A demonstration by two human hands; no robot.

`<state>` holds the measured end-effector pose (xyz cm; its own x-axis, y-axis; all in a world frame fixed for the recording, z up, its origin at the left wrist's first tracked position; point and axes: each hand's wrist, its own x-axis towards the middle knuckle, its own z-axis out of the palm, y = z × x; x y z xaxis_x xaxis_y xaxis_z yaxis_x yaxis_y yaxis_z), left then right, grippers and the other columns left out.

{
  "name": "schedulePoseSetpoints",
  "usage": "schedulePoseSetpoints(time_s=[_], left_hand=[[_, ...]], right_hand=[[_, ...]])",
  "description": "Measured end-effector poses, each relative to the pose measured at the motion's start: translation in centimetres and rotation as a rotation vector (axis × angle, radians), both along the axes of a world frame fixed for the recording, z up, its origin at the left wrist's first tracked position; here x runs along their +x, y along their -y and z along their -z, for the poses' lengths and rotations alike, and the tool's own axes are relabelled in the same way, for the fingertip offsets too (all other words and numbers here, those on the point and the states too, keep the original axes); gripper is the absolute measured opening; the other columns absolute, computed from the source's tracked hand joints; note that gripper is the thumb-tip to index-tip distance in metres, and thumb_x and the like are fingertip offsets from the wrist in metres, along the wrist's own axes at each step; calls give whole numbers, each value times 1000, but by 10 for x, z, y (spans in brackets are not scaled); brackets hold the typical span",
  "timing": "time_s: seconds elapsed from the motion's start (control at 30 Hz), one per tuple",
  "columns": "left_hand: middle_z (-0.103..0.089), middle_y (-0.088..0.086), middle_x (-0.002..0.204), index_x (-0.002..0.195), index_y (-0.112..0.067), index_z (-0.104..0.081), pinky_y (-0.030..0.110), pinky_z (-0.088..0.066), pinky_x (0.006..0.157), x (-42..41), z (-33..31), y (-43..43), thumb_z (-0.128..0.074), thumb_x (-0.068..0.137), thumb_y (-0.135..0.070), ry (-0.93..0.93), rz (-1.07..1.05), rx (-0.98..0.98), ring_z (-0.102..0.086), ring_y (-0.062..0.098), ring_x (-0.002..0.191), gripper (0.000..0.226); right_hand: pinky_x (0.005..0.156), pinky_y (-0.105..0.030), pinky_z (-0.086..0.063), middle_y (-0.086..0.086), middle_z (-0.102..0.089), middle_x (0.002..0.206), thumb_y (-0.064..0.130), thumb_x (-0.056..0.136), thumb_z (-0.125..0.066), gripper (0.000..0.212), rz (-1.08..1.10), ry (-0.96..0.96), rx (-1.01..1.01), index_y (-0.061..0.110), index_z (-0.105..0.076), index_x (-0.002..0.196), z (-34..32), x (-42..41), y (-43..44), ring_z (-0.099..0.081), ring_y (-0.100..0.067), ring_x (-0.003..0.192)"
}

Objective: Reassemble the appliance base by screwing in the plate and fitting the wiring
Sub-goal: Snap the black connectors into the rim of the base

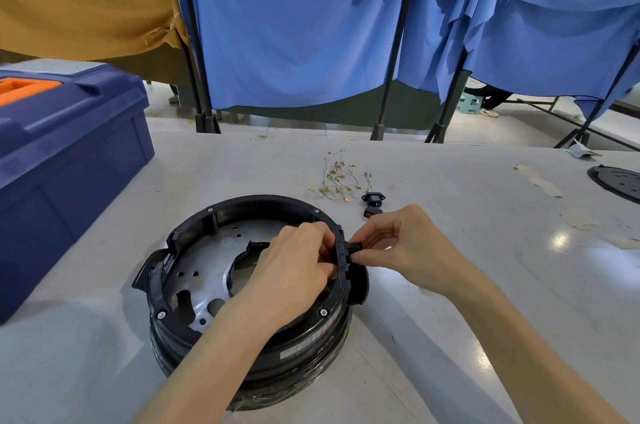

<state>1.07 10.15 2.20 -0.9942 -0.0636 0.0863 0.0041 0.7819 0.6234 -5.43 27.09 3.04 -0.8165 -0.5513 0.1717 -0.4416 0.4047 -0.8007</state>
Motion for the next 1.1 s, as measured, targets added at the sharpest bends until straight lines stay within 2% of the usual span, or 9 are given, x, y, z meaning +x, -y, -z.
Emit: schedulePoseSetpoints(time_s=[0.27, 0.43, 0.53, 0.6, 0.7, 0.83, 0.9, 1.0, 1.1], left_hand=[[-66, -13, 89, 100, -31, -64, 38, -52, 83, 1, -1, -1, -68, 83, -19, -3, -6, -31, -61, 10, 91, 22], [-67, -13, 91, 103, -31, -64, 38, -52, 84, 1, -1, -1, -68, 83, -20, -4, -5, -37, -61, 10, 93, 23], [-66, -13, 92, 104, -31, -63, 38, -52, 85, 1, -1, -1, -68, 84, -21, -6, -2, -35, -61, 10, 94, 23], [-66, -13, 91, 103, -31, -63, 38, -52, 84, 1, -1, -1, -68, 84, -20, -6, -2, -31, -61, 11, 93, 22], [-66, -11, 89, 100, -28, -64, 39, -53, 83, 0, 0, 0, -69, 83, -19, -8, -8, -16, -62, 12, 88, 20], [-65, -6, 88, 97, -25, -62, 40, -53, 82, 0, -1, 0, -70, 81, -21, -23, -53, -36, -62, 18, 87, 18], [-64, -4, 89, 100, -23, -60, 41, -52, 82, 2, -2, -1, -67, 84, -22, -22, -53, -77, -61, 20, 87, 17], [-62, -1, 98, 104, -19, -54, 42, -49, 83, 3, -3, -5, -63, 88, -20, -59, -64, -161, -58, 22, 93, 18], [-56, -1, 110, 110, -16, -48, 37, -46, 81, 4, -4, -9, -60, 90, -19, -114, -101, -207, -52, 23, 101, 24]], right_hand=[[61, -10, -48, 3, -70, 65, 0, 75, -78, 14, -2, -34, 74, 14, -74, 77, -2, 3, 3, -65, 0, 59], [72, -24, -59, -8, -74, 71, -7, 69, -80, 20, 56, 74, -24, 11, -76, 78, 0, 2, 4, -72, -18, 71], [70, -24, -58, -9, -75, 72, -12, 70, -77, 22, 42, 140, -59, 7, -75, 80, -2, 1, -1, -74, -20, 70], [73, -30, -59, -9, -74, 70, -11, 72, -76, 19, 61, 167, -45, 7, -73, 78, -4, 0, -3, -74, -21, 69], [70, -33, -54, -6, -73, 65, -2, 71, -80, 17, 141, 123, 69, 13, -72, 69, -4, 1, 0, -70, -15, 64], [55, -15, -42, 5, -64, 59, 7, 73, -82, 28, 169, 4, 198, 27, -68, 59, -2, 1, 5, -56, -4, 53], [59, -16, -46, 0, -67, 67, 2, 77, -78, 22, 146, -43, 230, 20, -70, 66, -1, 1, 7, -59, -8, 62], [72, -31, -49, -11, -69, 77, -1, 79, -74, 9, 132, -100, 261, 8, -73, 78, 0, 2, 9, -62, -22, 75], [70, -22, -44, -11, -70, 80, -2, 80, -70, 8, 113, -151, 296, 6, -73, 81, 1, 3, 11, -59, -19, 75]])
